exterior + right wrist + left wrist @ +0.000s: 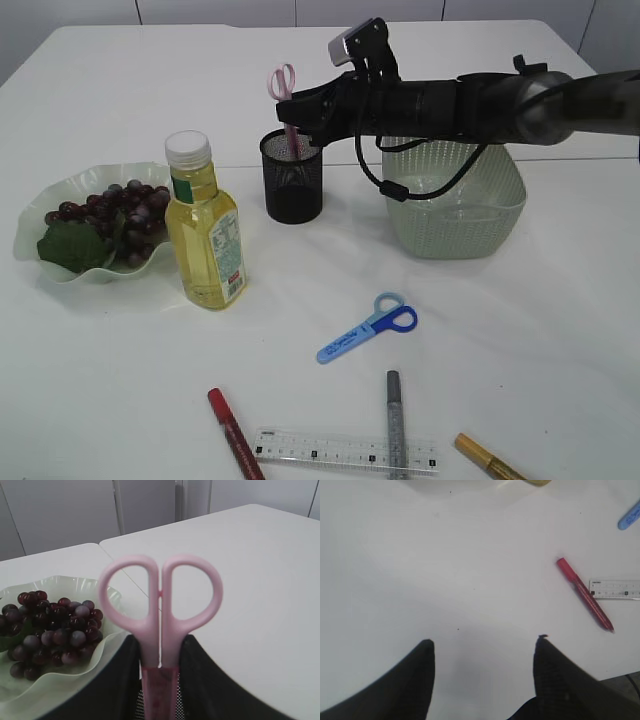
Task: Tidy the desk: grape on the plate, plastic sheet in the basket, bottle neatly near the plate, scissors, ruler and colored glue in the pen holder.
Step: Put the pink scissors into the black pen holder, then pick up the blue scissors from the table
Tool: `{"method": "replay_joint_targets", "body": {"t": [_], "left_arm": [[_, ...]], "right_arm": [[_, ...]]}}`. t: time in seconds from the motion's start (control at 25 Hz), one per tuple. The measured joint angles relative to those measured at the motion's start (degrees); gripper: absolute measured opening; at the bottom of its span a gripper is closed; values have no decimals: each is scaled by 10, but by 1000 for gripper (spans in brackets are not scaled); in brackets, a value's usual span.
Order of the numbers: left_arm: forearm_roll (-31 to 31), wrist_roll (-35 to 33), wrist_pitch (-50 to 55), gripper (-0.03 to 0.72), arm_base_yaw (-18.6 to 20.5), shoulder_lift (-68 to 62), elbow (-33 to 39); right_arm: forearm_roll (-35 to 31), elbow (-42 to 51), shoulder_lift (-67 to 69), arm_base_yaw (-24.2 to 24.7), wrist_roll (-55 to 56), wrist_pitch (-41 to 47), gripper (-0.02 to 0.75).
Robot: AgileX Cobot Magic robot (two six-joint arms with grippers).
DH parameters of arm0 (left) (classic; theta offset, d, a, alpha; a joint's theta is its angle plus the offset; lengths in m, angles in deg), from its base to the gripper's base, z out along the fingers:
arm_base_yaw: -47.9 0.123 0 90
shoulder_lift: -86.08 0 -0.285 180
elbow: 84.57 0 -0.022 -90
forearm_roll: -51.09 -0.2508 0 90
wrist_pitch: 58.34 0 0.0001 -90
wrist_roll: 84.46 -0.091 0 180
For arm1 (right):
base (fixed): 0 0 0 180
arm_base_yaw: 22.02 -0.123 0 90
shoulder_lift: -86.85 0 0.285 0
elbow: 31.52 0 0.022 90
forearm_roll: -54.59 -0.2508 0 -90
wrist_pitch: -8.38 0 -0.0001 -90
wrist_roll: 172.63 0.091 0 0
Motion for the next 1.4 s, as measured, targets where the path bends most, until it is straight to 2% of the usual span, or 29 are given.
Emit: {"method": "replay_joint_targets", "body": {"t": [0.16,0.44,0.64,0.72,0.8,0.96,1.12,1.24,1.4], "left_arm": [[0,0,0,458,0,0,0],[0,0,0,458,0,0,0],[0,0,0,458,0,0,0],[0,0,1,458,0,0,0],[0,0,1,458,0,0,0],[0,0,1,457,0,0,0],[-2,0,1,457,0,0,0],[-5,0,1,457,0,0,0],[-6,0,1,454,0,0,0]], "right_arm": [[0,-6,6,0,-2,0,208],[0,-7,10,8,-2,2,321],[0,-7,8,27,41,2,335],[20,-7,-5,36,77,-5,335],[71,-7,-31,39,145,-23,335],[255,-7,-102,42,344,-40,335],[432,-7,-163,38,533,-5,335],[529,6,-219,34,647,14,335],[599,78,-300,23,717,23,336]]}}
